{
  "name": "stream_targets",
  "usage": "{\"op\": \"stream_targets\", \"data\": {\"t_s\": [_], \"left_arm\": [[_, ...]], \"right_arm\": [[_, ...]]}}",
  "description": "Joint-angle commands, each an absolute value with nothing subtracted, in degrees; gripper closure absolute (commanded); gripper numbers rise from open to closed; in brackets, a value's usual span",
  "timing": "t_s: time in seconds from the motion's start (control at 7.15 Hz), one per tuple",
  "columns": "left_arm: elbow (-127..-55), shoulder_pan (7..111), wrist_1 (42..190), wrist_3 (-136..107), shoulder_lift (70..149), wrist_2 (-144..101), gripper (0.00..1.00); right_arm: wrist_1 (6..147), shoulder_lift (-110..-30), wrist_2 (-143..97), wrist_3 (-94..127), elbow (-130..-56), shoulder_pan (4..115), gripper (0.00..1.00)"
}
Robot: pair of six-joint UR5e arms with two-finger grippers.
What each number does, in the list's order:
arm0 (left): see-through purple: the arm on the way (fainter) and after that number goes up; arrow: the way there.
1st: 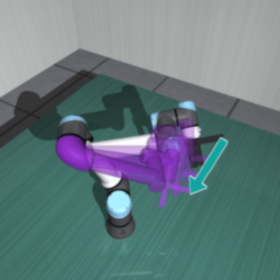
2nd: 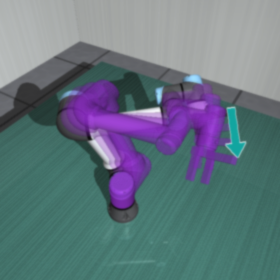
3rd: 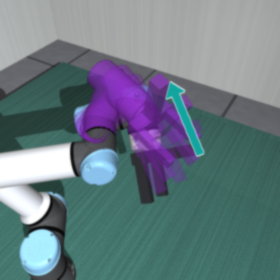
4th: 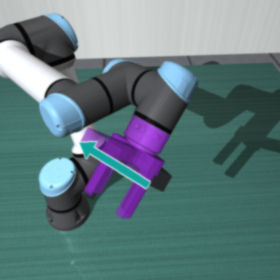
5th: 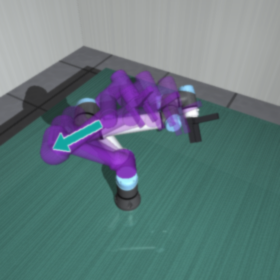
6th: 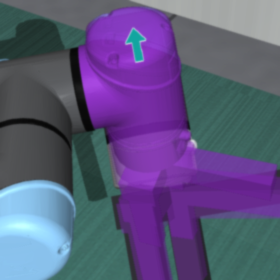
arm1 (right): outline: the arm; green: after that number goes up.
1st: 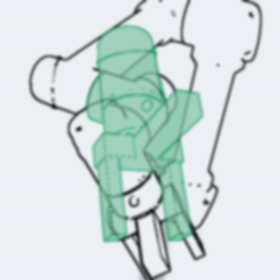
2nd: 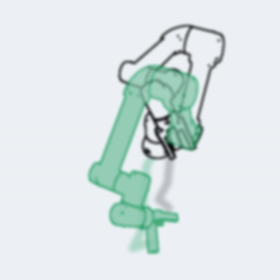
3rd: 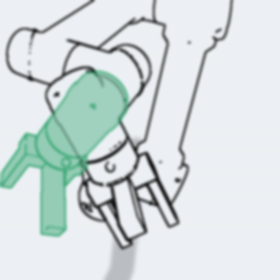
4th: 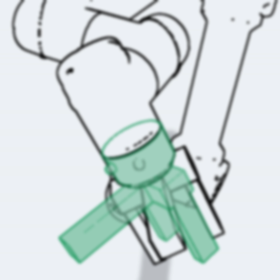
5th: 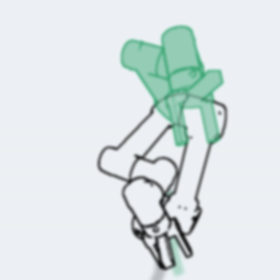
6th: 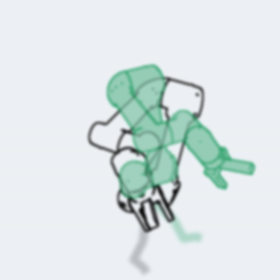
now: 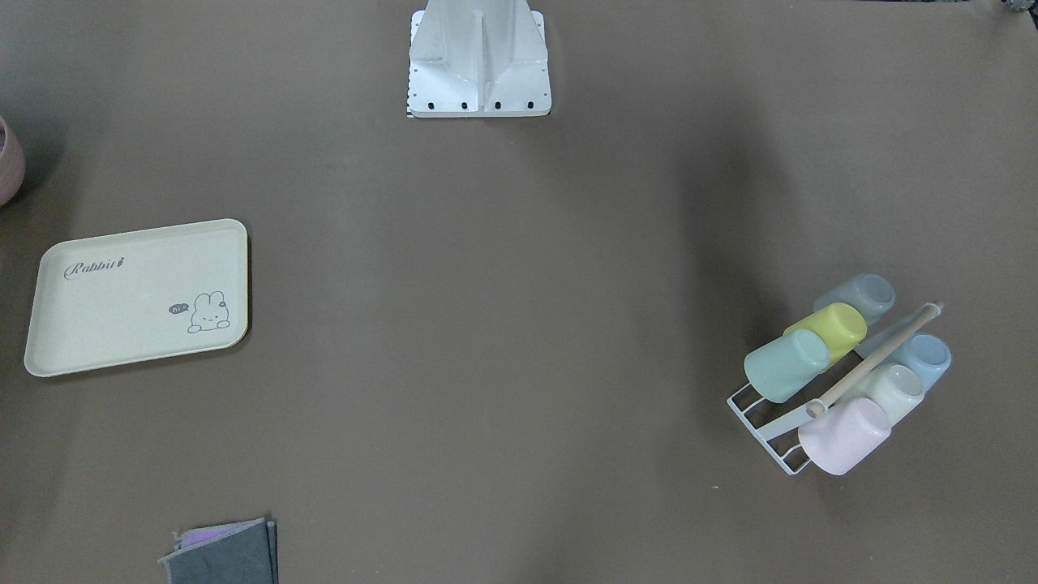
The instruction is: Pick up and place green cup on tray
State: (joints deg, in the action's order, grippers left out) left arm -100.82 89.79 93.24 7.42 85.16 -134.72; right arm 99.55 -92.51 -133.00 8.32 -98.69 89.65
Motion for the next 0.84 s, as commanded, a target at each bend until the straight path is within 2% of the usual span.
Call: {"op": "stream_targets", "data": {"t_s": [0.0, 0.7], "left_arm": [[-101.1, 89.7, 93.2, 7.4, 85.5, -134.7, 0.02], [-106.0, 84.0, 93.2, 2.8, 91.3, -134.4, 0.02]], "right_arm": [[99.3, -92.1, -133.1, 8.4, -99.1, 89.6, 0.0], [97.2, -91.7, -129.4, 7.5, -97.2, 85.2, 0.0]]}}
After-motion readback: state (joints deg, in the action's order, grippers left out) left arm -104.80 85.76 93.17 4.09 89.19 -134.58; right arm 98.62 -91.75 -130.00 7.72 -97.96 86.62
